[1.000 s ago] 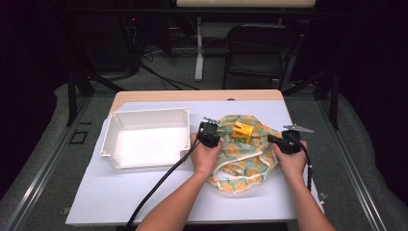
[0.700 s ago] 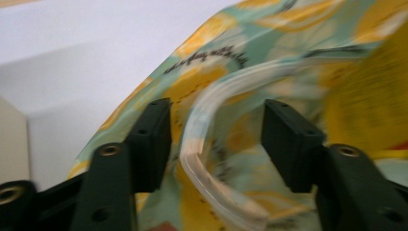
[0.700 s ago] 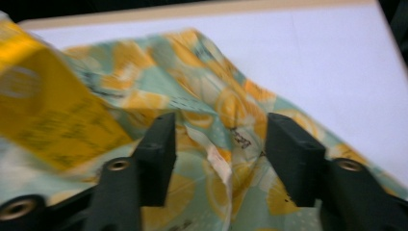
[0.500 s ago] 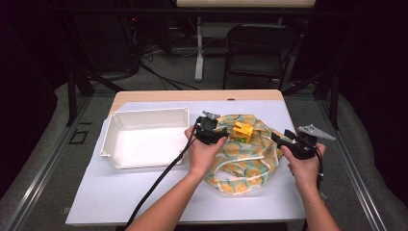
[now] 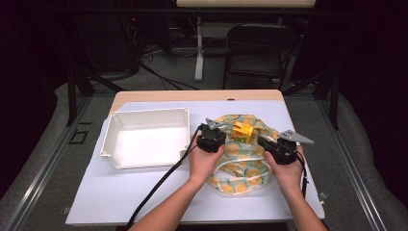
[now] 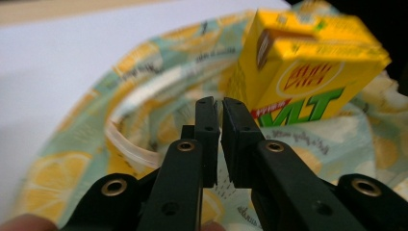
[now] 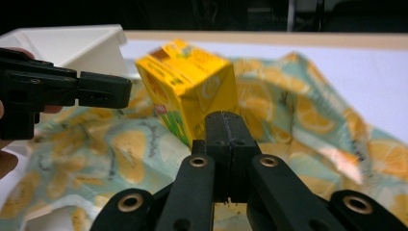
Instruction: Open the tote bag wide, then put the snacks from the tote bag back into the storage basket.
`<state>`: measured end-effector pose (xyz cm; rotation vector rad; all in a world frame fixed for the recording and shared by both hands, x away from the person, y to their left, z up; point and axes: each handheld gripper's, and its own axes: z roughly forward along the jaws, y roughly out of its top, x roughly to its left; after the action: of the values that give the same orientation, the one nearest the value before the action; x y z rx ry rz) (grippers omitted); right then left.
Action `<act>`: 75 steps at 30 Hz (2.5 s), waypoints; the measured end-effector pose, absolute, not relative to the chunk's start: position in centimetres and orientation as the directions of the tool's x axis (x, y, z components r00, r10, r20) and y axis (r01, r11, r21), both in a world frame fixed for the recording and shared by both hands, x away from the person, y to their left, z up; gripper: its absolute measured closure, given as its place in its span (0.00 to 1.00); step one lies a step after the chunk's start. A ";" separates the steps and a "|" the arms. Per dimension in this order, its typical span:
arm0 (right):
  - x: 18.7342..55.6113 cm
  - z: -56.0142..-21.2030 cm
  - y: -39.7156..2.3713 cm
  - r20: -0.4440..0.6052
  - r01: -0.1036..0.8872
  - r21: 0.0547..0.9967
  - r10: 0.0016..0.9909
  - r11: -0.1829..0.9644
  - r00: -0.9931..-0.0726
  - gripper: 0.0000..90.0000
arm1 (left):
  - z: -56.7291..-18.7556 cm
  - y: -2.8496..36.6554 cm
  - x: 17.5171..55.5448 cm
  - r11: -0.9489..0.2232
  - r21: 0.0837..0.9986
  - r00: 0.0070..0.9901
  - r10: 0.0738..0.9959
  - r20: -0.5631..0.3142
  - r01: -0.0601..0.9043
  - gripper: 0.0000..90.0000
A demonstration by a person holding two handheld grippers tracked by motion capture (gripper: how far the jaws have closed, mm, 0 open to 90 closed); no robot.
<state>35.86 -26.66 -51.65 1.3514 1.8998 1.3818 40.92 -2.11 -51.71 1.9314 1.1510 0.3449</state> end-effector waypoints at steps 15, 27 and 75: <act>37.8 -56.0 -25.8 0.183 0.655 0.742 0.896 0.144 -0.405 1.00 | -55.4 -2.9 43.8 -0.263 0.684 0.480 0.865 -0.145 0.680 0.94; 35.7 -55.1 -28.1 0.253 0.669 0.736 0.874 0.105 -0.415 0.94 | -54.3 -1.7 41.8 -0.249 0.736 0.494 0.859 -0.131 0.630 0.69; 40.5 -50.4 -23.9 0.102 0.446 0.877 0.838 0.179 -0.537 0.28 | -51.2 8.1 33.5 -0.187 0.846 0.613 0.767 -0.192 0.499 0.51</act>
<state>40.45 -23.87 -50.41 1.2084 2.0579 1.3110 33.50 8.12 -51.19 1.8474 1.0180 0.3390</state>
